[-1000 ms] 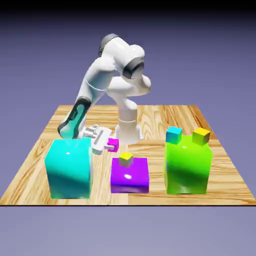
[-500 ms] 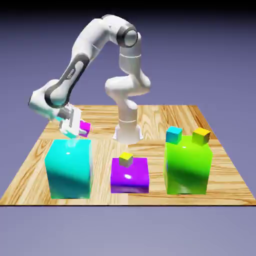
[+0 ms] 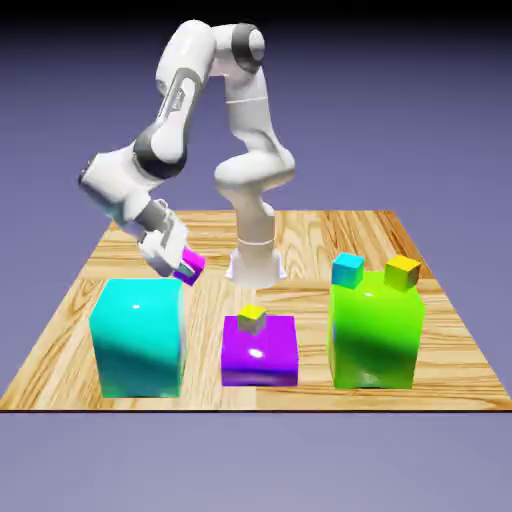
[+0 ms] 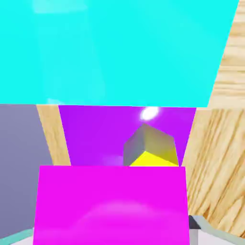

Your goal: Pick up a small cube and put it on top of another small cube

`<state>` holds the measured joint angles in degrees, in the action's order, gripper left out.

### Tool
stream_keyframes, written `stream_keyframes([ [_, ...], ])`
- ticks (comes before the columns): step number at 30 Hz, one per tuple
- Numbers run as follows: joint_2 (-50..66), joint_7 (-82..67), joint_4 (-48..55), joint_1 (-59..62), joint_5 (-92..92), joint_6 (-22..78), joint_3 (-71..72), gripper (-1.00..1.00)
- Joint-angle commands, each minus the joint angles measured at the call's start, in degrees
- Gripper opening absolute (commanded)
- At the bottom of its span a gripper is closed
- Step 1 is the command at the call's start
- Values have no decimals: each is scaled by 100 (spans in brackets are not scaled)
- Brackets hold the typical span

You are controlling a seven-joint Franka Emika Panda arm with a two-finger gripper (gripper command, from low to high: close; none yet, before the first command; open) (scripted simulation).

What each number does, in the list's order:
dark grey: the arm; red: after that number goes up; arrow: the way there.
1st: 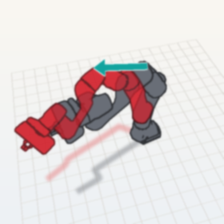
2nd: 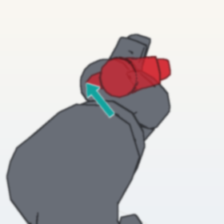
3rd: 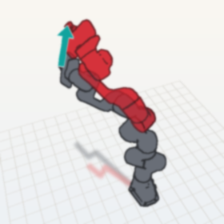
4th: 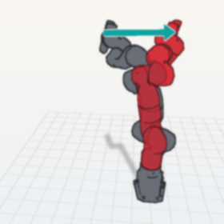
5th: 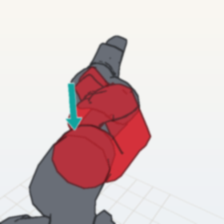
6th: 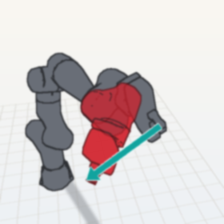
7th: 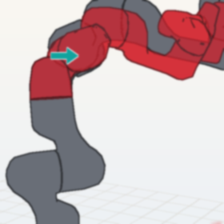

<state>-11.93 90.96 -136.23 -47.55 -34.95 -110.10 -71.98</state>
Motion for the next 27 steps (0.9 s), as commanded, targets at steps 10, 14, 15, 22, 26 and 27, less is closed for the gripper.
stream_keyframes([
  [10,-482,175,-532,-1753,-2480,-755,678,-100],
  [14,-675,243,-745,-2454,-3477,-1059,949,-100],
  [15,-723,260,-798,-2629,-3726,-1135,1017,-100],
  [22,-517,126,-875,-2107,-4426,-1072,1995,-100],
  [26,-294,36,-845,-1329,-4647,-928,2825,-100],
  [27,-238,14,-838,-1135,-4702,-893,3033,-100],
])
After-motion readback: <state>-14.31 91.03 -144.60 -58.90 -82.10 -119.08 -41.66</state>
